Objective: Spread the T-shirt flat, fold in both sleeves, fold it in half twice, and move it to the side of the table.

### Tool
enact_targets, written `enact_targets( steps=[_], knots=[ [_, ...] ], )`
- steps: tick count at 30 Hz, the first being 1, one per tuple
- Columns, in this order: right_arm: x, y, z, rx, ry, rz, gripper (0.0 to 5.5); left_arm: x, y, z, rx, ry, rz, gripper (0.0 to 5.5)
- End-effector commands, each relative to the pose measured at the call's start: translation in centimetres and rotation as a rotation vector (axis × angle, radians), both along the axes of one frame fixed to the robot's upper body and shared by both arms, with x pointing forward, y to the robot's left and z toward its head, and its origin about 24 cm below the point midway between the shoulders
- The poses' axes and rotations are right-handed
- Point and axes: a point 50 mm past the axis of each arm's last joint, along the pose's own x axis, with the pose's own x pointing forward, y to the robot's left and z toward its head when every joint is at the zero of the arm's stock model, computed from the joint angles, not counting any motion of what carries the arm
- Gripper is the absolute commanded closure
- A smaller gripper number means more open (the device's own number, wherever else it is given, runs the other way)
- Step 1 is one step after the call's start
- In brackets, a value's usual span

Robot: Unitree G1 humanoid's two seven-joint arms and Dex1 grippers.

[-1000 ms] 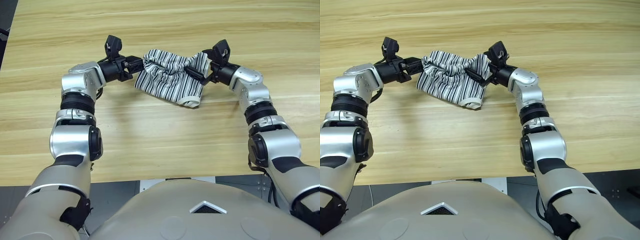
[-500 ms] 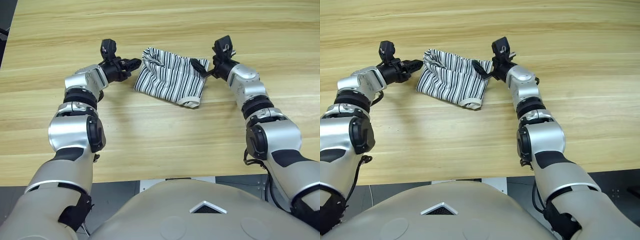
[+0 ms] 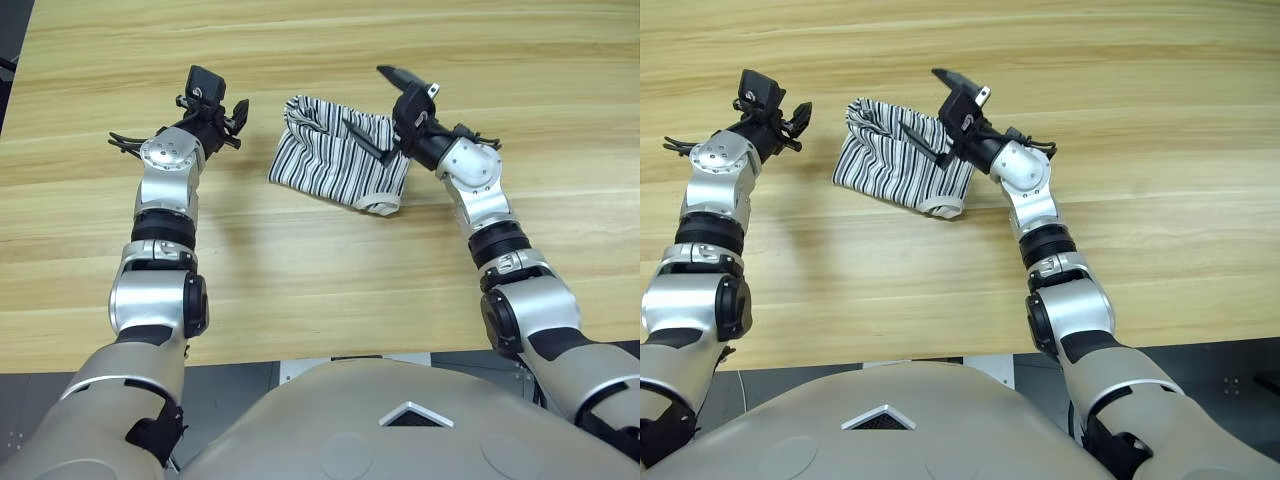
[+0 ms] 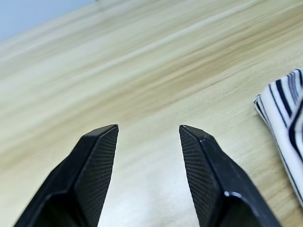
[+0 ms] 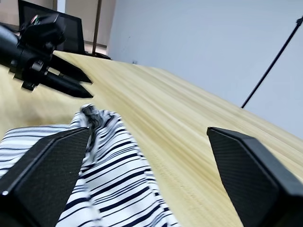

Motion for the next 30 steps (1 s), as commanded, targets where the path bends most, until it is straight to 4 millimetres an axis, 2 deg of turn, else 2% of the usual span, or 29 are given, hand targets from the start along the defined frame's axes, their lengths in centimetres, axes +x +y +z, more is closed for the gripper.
enact_targets(
  steps=[1, 7, 11, 14, 17, 22, 25, 27, 29, 30],
  knots=[
    [-0.3, 0.5, -0.7, -0.068, 0.003, 0.028, 0.99, -1.5, -0.7, 0.4, 0.085, -0.042, -0.087, 3.10],
    [0.9, 1.4, -2.1, -0.126, 0.152, -0.003, 0.99, -2.2, -3.0, 1.0, 0.064, -0.070, -0.144, 3.10],
    [1.8, 1.1, -3.0, -0.086, 0.403, -0.069, 0.99, -2.3, -4.3, 0.7, 0.045, -0.060, -0.174, 3.10],
    [2.0, -0.8, -4.5, -0.051, 0.699, -0.190, 0.99, -2.4, -5.0, 0.4, 0.029, -0.050, -0.184, 3.10],
    [1.3, -4.0, -6.0, -0.167, 0.826, -0.281, 0.99, -2.6, -5.4, 0.0, 0.004, -0.042, -0.182, 3.10],
    [-0.9, -10.9, -8.5, -0.691, 0.594, -0.335, 0.99, -2.9, -5.3, -0.4, -0.023, -0.043, -0.154, 3.10],
    [-2.9, -16.8, -9.2, -1.017, 0.386, -0.423, 0.99, -3.3, -5.4, -1.0, -0.046, -0.041, -0.141, 3.10],
    [-4.3, -20.1, -9.1, -1.105, 0.335, -0.508, 0.99, -3.6, -5.7, -1.7, -0.059, -0.031, -0.139, 3.10],
    [-6.2, -23.6, -9.0, -1.108, 0.383, -0.659, 0.99, -3.8, -5.8, -2.6, -0.091, -0.040, -0.113, 3.10],
    [-7.4, -25.2, -9.1, -1.054, 0.444, -0.765, 0.99, -3.9, -5.8, -3.1, -0.134, -0.048, -0.088, 3.10]
  ],
)
